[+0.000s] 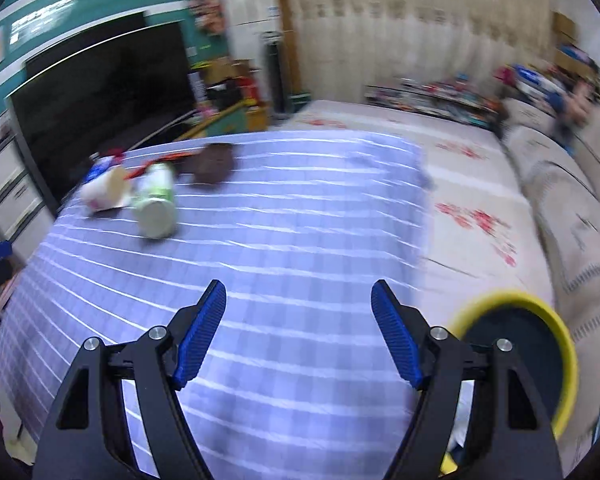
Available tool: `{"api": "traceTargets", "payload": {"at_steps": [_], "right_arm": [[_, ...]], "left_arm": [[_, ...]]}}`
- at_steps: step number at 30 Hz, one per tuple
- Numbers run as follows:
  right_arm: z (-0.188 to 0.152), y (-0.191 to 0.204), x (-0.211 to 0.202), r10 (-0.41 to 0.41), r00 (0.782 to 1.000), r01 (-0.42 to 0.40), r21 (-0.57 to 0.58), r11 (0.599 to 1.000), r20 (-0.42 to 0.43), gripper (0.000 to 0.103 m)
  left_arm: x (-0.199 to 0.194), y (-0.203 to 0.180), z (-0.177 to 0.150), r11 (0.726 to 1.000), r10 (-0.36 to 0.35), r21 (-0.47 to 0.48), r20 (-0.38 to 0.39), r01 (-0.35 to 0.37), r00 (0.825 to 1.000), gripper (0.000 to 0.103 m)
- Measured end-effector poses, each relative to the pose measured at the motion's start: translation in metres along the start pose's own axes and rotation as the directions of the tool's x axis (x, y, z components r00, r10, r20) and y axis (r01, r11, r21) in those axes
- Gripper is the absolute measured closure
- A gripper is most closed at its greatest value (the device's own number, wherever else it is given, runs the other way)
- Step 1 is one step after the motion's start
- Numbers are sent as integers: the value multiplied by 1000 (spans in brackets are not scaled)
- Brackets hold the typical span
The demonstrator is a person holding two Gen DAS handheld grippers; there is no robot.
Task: Collect trash
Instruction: 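Move the right gripper to the green-labelled drink bottle and grasp it, then lift the drink bottle, carry it over the yellow bin and release it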
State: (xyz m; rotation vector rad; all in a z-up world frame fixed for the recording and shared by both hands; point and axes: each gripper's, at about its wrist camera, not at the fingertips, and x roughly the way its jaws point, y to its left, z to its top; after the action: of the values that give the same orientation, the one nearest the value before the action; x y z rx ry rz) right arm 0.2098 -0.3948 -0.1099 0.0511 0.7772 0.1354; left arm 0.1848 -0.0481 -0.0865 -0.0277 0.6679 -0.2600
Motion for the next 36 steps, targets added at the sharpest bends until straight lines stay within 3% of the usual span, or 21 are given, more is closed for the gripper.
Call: {"api": "traceTargets", "payload": {"at_steps": [6, 10, 24, 29, 36], "right_arm": [[33, 80, 43, 146, 989, -143, -159, 977, 6, 31], [46, 116, 75, 139, 990, -132, -249, 959, 10, 27], [58, 126, 139, 113, 992, -123, -265, 956, -53, 26], [59, 123, 144, 132, 988, -149, -252, 956, -83, 50], [59, 128, 110, 145, 987, -156, -262, 952, -62, 51]], "left_arm": [[-8, 24, -14, 999, 2, -52, -2, -2, 1000, 5], [-9, 31, -20, 997, -12, -80, -6, 11, 1000, 5], [0, 40, -29, 993, -38, -114, -18, 36, 999, 5], [5, 37, -29, 993, -50, -112, -25, 47, 998, 5], [2, 29, -30, 994, -51, -97, -20, 49, 998, 5]]}}
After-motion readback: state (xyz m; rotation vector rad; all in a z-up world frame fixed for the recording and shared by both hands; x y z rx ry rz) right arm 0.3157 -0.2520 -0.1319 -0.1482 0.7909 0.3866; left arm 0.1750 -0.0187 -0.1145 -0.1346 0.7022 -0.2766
